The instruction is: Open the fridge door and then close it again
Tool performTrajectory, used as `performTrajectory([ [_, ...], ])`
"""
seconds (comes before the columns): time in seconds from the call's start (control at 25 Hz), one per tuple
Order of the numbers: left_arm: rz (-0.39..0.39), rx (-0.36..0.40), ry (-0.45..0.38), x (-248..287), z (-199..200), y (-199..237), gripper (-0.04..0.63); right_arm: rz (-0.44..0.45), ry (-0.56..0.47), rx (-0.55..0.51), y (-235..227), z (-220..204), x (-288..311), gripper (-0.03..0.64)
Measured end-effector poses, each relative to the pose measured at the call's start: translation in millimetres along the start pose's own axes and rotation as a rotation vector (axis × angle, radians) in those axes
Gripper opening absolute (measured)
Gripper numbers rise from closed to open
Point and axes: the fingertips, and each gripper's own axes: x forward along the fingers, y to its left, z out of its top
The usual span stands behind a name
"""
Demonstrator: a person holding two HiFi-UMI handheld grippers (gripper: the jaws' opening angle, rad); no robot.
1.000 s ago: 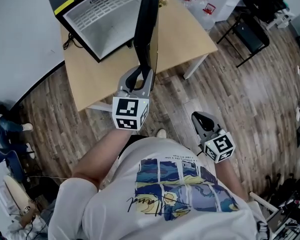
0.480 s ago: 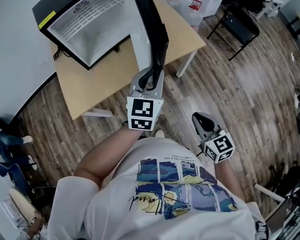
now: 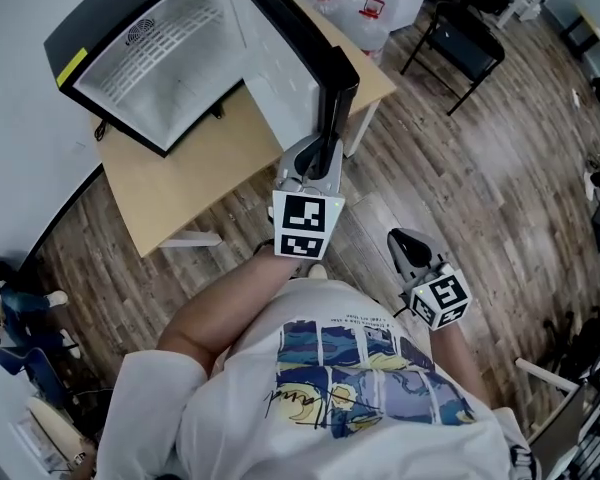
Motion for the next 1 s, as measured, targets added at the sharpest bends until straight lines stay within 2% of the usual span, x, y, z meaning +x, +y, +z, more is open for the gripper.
performTrajectory([
  [1.0, -0.073, 0.005, -0.006, 53.8, 10.7, -30.5, 0.051, -0.077, -0.010, 0.033, -34.1, -1.9, -13.8, 0.026],
])
